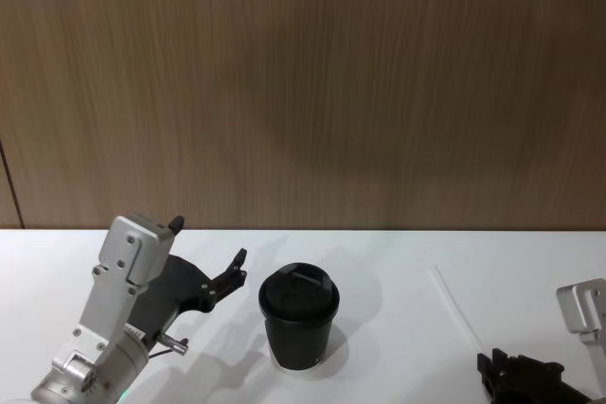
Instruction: Pick up the straw with one hand, pass it to the other hand, and insert it into the cup.
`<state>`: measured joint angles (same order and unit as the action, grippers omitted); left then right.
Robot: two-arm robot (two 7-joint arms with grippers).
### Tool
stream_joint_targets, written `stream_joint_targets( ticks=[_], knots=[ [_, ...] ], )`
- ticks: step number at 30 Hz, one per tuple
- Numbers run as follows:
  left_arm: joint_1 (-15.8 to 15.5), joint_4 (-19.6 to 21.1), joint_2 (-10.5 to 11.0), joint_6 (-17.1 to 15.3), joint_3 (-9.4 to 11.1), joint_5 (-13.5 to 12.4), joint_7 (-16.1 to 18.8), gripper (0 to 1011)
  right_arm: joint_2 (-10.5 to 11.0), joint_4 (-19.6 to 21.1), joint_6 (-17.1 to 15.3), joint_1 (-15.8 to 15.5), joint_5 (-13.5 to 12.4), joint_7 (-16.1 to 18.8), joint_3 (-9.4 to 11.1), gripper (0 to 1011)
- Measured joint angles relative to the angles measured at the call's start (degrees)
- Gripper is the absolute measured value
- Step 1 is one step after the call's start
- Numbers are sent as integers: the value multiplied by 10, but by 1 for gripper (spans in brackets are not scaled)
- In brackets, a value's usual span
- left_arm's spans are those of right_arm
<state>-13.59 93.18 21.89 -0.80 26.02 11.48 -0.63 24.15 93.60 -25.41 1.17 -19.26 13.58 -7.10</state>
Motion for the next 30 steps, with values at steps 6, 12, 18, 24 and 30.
stream_joint_targets(
  ticks=[6,12,18,24,30],
  knots=[
    [0,0,0,0,0,0,0,1003,0,0,0,0,0,0,0,71],
    [0,0,0,0,0,0,0,1003,0,0,0,0,0,0,0,18],
    [0,0,0,0,0,0,0,1003,1,0,0,0,0,0,0,5],
    [0,0,0,0,0,0,0,1003,-1,-3,10,1,-1,-1,3,5],
    [0,0,0,0,0,0,0,1003,-4,-9,36,5,-1,-2,8,5]
  ],
)
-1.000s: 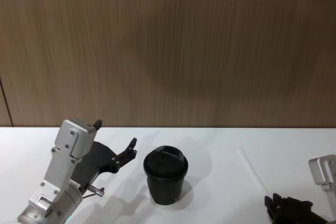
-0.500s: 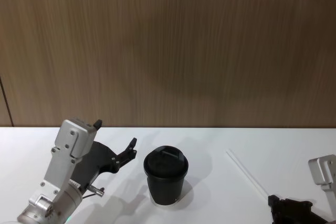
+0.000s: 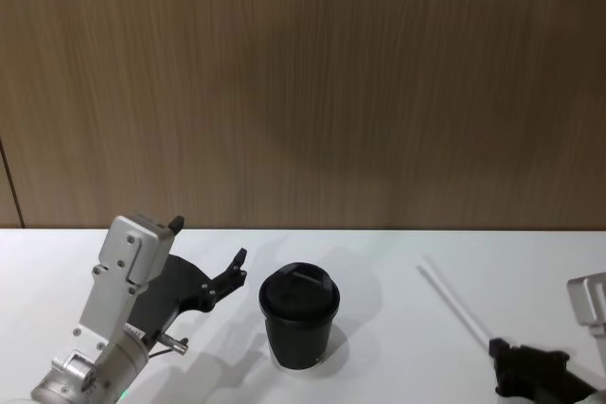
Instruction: Pick up the straw with one hand, pass it to the other hand, and insert it into the cup.
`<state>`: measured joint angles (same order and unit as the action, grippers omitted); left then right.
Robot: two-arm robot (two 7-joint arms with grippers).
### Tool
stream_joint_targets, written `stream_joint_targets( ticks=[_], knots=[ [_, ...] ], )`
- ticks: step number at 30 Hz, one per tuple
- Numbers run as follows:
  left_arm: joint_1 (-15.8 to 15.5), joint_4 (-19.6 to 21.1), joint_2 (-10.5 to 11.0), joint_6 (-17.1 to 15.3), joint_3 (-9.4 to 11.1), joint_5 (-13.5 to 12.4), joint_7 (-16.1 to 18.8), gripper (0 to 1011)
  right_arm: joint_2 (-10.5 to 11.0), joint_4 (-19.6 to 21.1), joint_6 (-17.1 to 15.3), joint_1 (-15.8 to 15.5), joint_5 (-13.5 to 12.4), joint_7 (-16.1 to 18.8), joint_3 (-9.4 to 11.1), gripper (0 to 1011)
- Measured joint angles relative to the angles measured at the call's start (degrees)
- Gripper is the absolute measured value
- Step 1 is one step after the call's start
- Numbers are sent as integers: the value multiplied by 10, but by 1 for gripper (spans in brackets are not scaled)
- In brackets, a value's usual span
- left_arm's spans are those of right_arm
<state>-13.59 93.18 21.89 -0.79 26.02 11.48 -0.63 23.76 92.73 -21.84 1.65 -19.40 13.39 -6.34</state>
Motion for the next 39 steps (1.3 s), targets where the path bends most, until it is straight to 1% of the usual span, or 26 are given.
stream_joint_targets(
  ticks=[1,2,5,7,8,10,20,24,26,27,29,30,32,37,39],
  knots=[
    [0,0,0,0,0,0,0,1003,-1,-2,8,1,0,0,2,5],
    [0,0,0,0,0,0,0,1003,-1,-2,8,1,0,0,2,5],
    [0,0,0,0,0,0,0,1003,-1,-6,33,6,0,2,5,5],
    [0,0,0,0,0,0,0,1003,-1,-8,43,7,0,3,7,5],
    [0,0,0,0,0,0,0,1003,-1,-10,55,9,0,5,9,5],
    [0,0,0,0,0,0,0,1003,-1,-11,66,11,0,8,10,6],
    [0,0,0,0,0,0,0,1003,4,-21,138,27,-6,34,19,5],
    [0,0,0,0,0,0,0,1003,8,-25,174,36,-15,54,22,5],
    [0,0,0,0,0,0,0,1003,9,-26,186,39,-19,62,23,5],
    [0,0,0,0,0,0,0,1003,10,-28,197,43,-23,70,24,5],
    [0,0,0,0,0,0,0,1003,11,-29,208,46,-28,78,24,5],
    [0,0,0,0,0,0,0,1003,12,-30,220,50,-34,89,25,5],
    [0,0,0,0,0,0,0,1003,13,-32,230,54,-39,99,25,5],
    [0,0,0,0,0,0,0,1003,15,-36,263,67,-62,136,24,5],
    [0,0,0,0,0,0,0,1003,16,-38,270,71,-69,146,23,5]
  ],
)
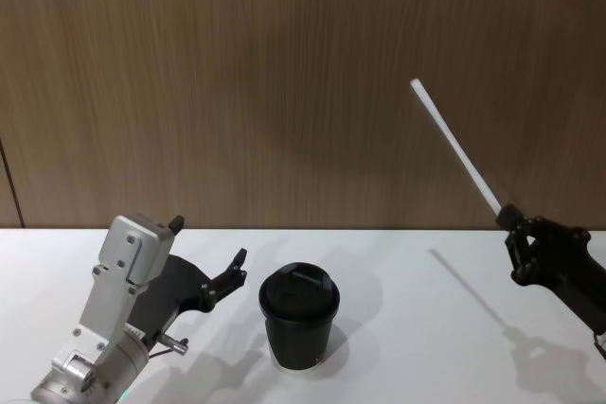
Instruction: Pick up the straw with one hand, pass it to the other hand, and insert it into the cup.
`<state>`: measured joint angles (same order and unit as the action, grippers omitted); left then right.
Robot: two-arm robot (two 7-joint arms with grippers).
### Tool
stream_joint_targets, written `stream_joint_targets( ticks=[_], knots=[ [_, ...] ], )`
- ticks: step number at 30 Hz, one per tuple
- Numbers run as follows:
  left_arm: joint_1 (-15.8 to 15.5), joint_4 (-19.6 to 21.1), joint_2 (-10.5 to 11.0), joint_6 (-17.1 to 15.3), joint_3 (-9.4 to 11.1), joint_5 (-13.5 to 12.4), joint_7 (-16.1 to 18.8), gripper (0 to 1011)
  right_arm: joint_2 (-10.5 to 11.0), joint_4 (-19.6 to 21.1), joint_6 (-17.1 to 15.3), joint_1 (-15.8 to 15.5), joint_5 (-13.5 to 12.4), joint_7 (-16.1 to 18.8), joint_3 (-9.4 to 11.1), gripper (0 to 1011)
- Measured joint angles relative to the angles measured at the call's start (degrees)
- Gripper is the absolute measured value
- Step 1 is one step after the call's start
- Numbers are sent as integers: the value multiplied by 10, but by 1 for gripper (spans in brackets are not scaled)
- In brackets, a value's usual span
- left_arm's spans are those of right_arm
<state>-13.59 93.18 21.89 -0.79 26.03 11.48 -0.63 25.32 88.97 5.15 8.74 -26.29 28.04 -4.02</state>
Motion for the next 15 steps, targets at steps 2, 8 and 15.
stream_joint_targets(
  ticks=[2,8,15],
  knots=[
    [0,0,0,0,0,0,0,1003,1,-2,11,6,-11,18,-2,5],
    [0,0,0,0,0,0,0,1003,3,-6,31,19,-42,63,-8,5],
    [0,0,0,0,0,0,0,1003,6,-10,44,34,-77,117,-19,5]
  ],
)
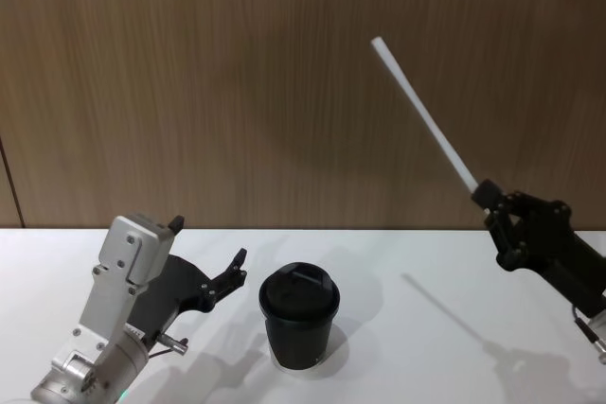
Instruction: Pick up the straw with one hand, pass it to the other hand, and insert it into the cup.
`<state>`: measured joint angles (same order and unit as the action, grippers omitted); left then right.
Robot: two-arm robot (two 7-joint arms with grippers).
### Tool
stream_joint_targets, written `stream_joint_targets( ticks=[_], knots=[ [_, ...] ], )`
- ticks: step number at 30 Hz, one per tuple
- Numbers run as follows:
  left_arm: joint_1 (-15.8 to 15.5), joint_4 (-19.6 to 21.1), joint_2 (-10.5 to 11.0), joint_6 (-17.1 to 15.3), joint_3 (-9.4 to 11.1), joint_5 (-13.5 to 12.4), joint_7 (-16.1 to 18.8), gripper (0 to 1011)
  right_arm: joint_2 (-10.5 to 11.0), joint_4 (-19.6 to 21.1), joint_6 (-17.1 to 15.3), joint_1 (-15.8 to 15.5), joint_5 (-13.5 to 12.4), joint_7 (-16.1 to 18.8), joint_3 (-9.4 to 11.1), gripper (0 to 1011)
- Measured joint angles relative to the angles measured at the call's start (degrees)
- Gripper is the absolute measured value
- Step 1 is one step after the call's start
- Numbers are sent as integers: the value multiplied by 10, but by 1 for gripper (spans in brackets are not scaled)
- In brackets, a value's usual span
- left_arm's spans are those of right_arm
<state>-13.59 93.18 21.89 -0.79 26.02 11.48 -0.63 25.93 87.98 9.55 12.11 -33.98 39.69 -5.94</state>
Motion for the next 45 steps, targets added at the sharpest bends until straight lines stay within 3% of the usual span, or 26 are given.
stream_joint_targets(
  ticks=[23,35,41,42,45],
  knots=[
    [0,0,0,0,0,0,0,1003,10,-19,-10,50,-99,175,-56,5],
    [1,5,2,-3,-3,3,-5,1003,10,-27,-23,72,-125,228,-82,5],
    [5,18,9,-17,-13,20,-20,1002,9,-28,-26,77,-131,241,-89,5],
    [9,29,15,-29,-22,40,-35,1003,9,-29,-27,79,-133,245,-91,5],
    [13,42,22,-42,-36,65,-51,1003,9,-29,-28,81,-135,249,-93,5]
  ],
)
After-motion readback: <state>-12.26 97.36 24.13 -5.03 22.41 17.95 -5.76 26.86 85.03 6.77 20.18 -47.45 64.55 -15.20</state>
